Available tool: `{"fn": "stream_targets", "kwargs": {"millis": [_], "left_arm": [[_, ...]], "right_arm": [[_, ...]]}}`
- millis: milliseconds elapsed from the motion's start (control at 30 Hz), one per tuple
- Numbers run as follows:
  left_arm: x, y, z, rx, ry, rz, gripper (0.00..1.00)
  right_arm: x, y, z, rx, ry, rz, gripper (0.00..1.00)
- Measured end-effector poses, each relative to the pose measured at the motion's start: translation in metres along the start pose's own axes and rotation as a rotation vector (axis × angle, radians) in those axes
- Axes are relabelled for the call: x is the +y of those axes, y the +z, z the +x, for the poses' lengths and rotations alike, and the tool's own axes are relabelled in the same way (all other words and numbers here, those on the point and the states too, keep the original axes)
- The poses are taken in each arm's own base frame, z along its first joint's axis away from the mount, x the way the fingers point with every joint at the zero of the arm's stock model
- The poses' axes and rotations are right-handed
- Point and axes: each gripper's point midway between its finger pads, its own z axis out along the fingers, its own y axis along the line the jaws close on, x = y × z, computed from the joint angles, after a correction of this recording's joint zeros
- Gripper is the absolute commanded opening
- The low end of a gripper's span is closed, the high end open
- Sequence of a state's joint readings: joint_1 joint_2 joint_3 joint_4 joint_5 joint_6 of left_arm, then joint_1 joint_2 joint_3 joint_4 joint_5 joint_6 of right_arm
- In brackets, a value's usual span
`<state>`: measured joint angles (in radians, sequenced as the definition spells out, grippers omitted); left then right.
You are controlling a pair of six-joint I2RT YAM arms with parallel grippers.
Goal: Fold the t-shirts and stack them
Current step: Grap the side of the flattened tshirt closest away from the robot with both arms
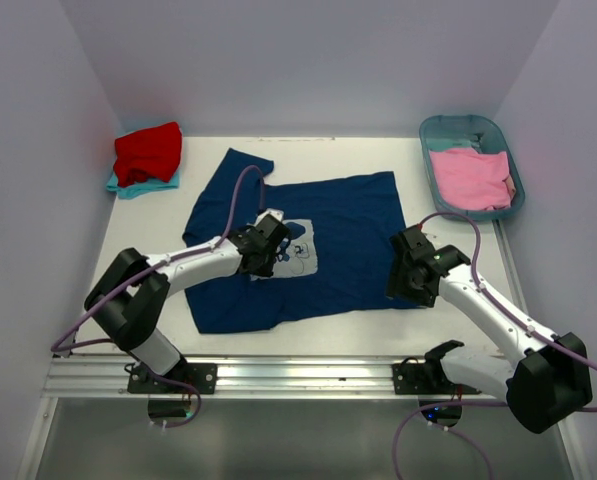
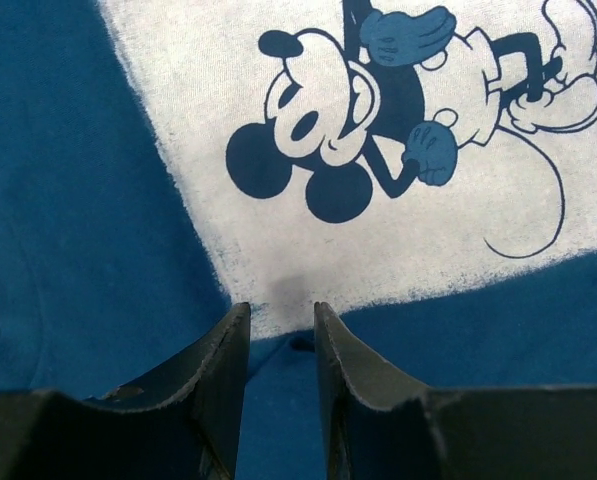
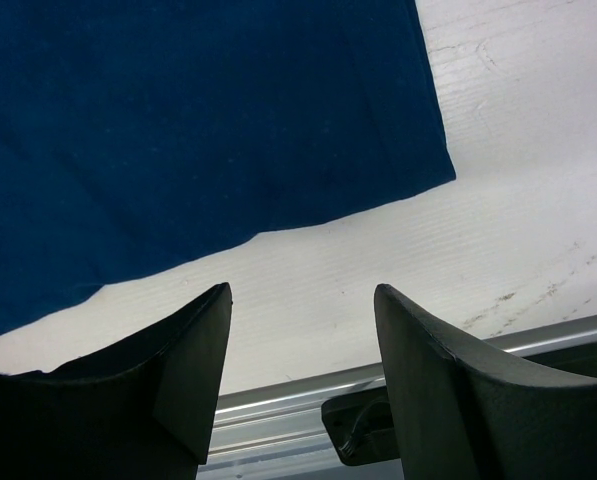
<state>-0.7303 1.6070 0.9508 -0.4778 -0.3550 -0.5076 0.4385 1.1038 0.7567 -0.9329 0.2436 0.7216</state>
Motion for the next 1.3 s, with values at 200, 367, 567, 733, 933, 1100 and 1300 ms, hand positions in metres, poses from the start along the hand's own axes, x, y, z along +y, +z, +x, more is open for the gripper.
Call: {"fn": "stream_targets", "kwargs": {"millis": [200, 367, 567, 733, 933, 1100, 1300], "left_arm": [[-0.006, 0.002, 0.003, 0.031, -0.001, 0.056, 0.32], [-0.008, 0.002, 0.011, 0.068, 0.002, 0.069, 0.32], [-0.006, 0.007, 0.02, 0.104, -0.005, 0.055, 0.29], [-0.004, 0.006, 0.024, 0.116, -0.021, 0.039, 0.13], [0.002, 0.006, 0.03, 0.132, -0.027, 0.011, 0.0], [0.005, 0.006, 0.033, 0.138, -0.037, -0.003, 0.0], [0.016, -0.012, 0.027, 0.1, -0.066, -0.024, 0.0]], "right_arm": [[0.0, 0.0, 0.0, 0.0, 0.0, 0.0, 0.63], [0.0, 0.0, 0.0, 0.0, 0.0, 0.0, 0.63], [0.0, 0.0, 0.0, 0.0, 0.0, 0.0, 0.63], [0.0, 0.0, 0.0, 0.0, 0.0, 0.001, 0.63], [0.0, 0.0, 0.0, -0.001, 0.0, 0.001, 0.63], [0.0, 0.0, 0.0, 0.0, 0.001, 0.001, 0.63], [-0.007, 0.001, -0.003, -0.023, 0.034, 0.042, 0.71]]}}
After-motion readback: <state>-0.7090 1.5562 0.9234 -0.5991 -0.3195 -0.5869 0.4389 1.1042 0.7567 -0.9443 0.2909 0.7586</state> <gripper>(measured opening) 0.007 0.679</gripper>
